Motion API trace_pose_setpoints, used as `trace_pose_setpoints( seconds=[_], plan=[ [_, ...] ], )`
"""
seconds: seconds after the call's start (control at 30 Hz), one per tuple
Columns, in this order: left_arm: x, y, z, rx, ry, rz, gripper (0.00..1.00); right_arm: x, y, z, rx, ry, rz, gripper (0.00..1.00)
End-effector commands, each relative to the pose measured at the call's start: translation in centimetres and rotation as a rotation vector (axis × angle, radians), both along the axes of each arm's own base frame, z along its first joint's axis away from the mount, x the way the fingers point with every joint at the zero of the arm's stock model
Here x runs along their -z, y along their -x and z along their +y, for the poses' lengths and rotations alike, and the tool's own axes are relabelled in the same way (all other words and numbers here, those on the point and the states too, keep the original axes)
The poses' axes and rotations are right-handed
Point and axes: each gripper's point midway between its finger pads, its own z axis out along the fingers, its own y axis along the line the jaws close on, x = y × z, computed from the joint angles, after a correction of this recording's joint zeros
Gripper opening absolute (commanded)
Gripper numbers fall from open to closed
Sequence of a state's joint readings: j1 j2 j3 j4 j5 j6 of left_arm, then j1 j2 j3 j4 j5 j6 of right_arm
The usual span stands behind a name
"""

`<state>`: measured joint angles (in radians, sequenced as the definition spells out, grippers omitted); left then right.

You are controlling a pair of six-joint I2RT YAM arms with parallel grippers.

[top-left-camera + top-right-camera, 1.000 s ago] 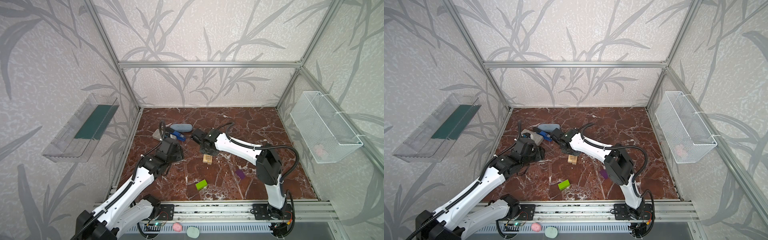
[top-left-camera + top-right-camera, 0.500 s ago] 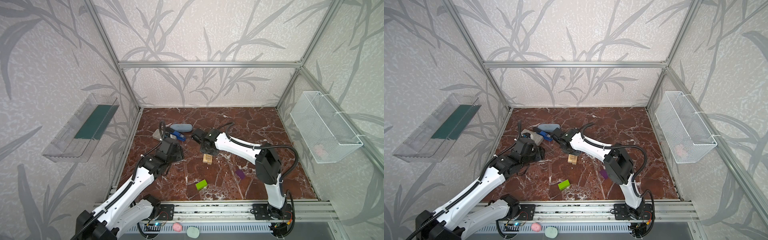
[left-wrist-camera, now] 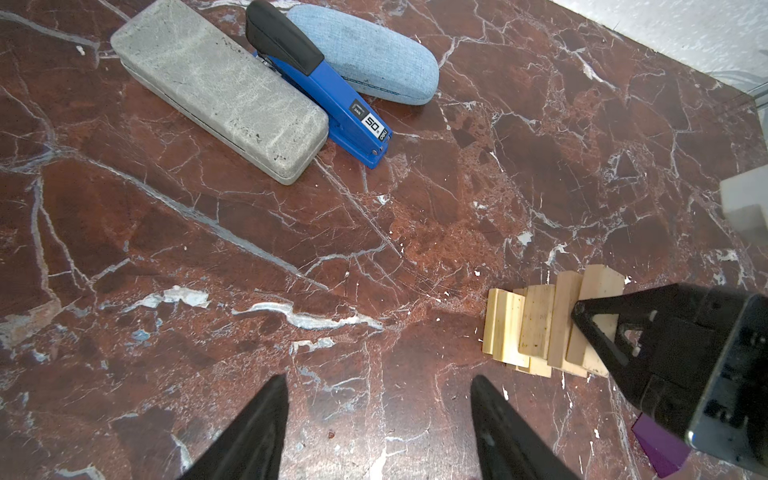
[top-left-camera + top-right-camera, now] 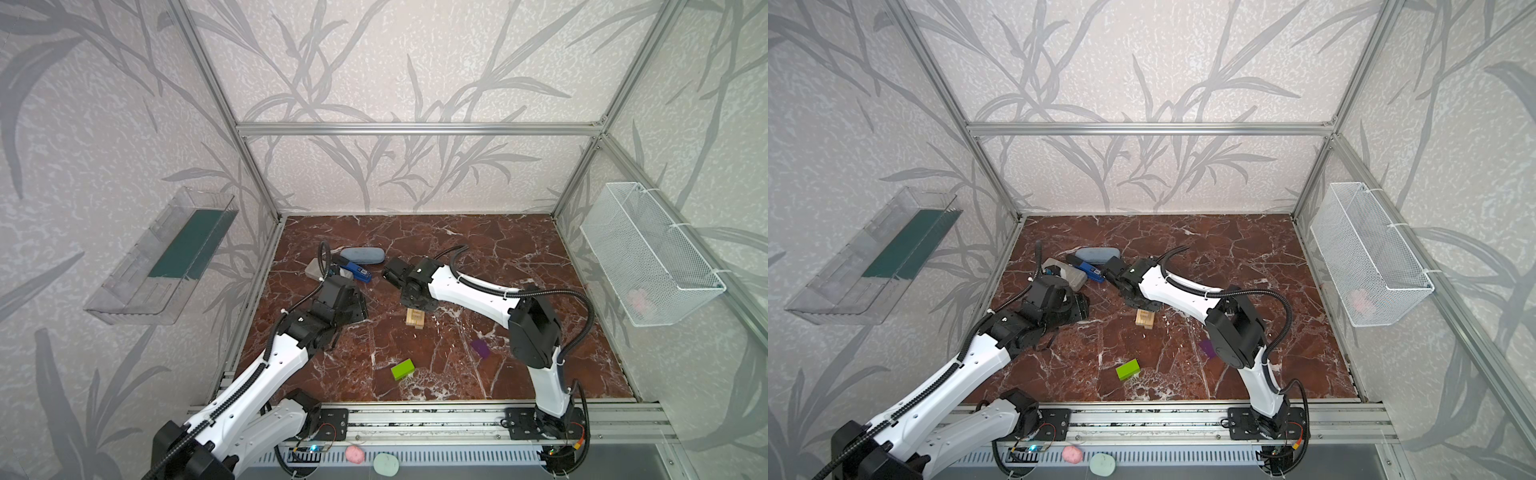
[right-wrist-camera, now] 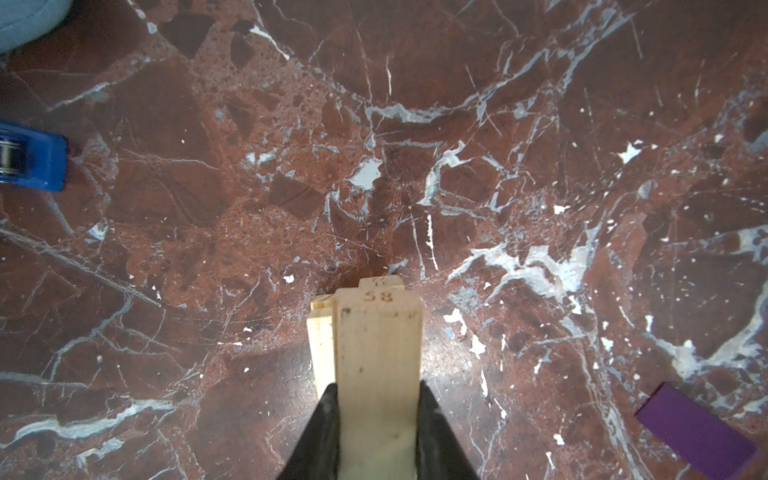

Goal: Build the wood block tower
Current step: 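Lower the held block upright against the standing group with the right gripper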

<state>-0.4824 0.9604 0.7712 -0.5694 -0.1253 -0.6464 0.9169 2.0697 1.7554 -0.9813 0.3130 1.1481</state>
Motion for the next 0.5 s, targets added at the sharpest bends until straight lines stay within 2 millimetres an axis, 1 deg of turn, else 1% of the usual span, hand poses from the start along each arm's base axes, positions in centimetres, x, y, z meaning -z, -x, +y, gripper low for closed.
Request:
trace_pose_setpoints(
  seconds=[0.0, 0.3, 0.47],
  plan=[
    [0.48, 0.35, 0.64, -0.009, -0.026, 0.015, 0.68, 0.06, -0.31, -0.08, -0.003, 0.022, 0.002, 0.33],
    [0.59, 0.38, 0.61, -0.008, -0.025, 0.019, 0.69, -0.63, -0.41, 0.18, -0.014, 0.016, -0.007, 0.39],
    [0.54, 0.37, 0.67, -0.01, -0.025, 0.019, 0.7, -0.58, -0.35, 0.08, -0.015, 0.021, -0.006, 0.38]
  ],
)
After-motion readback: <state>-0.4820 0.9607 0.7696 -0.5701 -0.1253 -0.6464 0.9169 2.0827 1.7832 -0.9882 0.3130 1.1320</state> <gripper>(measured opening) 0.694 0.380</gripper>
